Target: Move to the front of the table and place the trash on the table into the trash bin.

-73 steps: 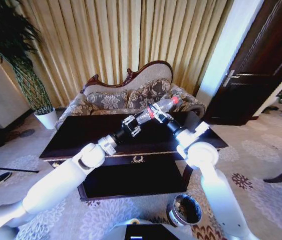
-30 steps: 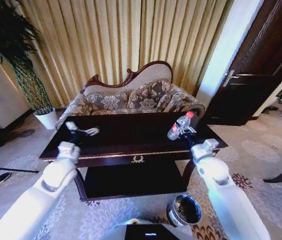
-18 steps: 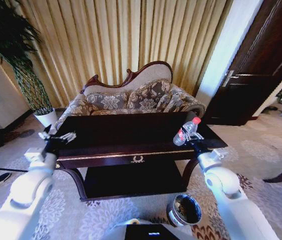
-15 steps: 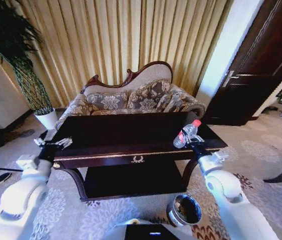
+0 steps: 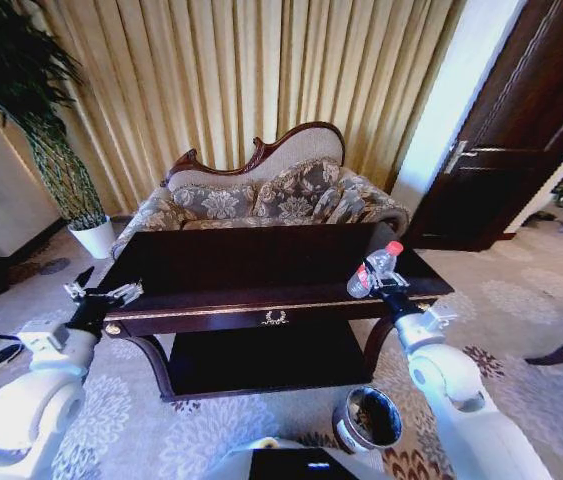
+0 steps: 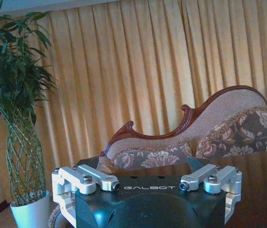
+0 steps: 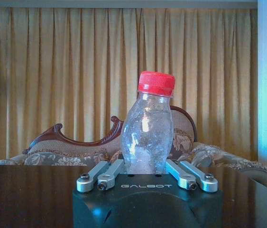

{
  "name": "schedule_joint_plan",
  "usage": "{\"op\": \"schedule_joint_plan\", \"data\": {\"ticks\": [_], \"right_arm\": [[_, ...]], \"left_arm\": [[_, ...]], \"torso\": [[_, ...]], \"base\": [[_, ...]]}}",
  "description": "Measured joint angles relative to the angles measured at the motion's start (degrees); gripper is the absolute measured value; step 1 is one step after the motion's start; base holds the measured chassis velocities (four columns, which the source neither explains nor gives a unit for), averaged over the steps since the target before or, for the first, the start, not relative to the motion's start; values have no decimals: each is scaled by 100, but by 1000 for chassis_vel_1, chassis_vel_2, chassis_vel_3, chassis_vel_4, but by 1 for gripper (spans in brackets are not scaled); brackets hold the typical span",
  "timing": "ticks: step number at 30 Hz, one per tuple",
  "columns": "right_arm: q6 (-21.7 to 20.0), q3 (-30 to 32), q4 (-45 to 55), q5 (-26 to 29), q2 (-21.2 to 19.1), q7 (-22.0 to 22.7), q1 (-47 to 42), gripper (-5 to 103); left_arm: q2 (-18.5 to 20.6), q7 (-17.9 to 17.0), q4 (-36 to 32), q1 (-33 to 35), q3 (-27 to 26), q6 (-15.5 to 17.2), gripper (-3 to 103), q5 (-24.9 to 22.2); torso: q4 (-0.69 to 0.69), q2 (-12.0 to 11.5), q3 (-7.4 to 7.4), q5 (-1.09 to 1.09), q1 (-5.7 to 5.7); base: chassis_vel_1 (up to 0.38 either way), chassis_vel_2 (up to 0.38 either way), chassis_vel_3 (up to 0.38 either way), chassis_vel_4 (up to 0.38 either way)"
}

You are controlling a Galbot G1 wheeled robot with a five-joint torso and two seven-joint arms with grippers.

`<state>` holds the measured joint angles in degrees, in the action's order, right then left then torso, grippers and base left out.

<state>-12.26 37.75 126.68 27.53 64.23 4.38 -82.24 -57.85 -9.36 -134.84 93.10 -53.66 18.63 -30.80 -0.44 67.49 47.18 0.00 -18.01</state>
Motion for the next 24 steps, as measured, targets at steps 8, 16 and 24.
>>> {"op": "schedule_joint_plan", "data": {"ticks": [8, 16, 24], "right_arm": [[-1, -18, -70, -18, 32, 0, 47, 21], [29, -19, -252, -18, 39, -2, 72, 21], [85, -9, -376, -19, 65, -8, 73, 21]], "left_arm": [[41, 20, 76, -108, 146, -12, 100, 23], [48, 17, 152, -272, 375, -23, 100, 78], [50, 1, 191, -336, 469, -25, 100, 91]], "torso": [[1, 0, 0, 0, 0], [1, 0, 0, 0, 0], [1, 0, 0, 0, 0]], "base": [[91, -86, -94, 89], [99, -97, -92, 108], [79, -97, -82, 82]]}}
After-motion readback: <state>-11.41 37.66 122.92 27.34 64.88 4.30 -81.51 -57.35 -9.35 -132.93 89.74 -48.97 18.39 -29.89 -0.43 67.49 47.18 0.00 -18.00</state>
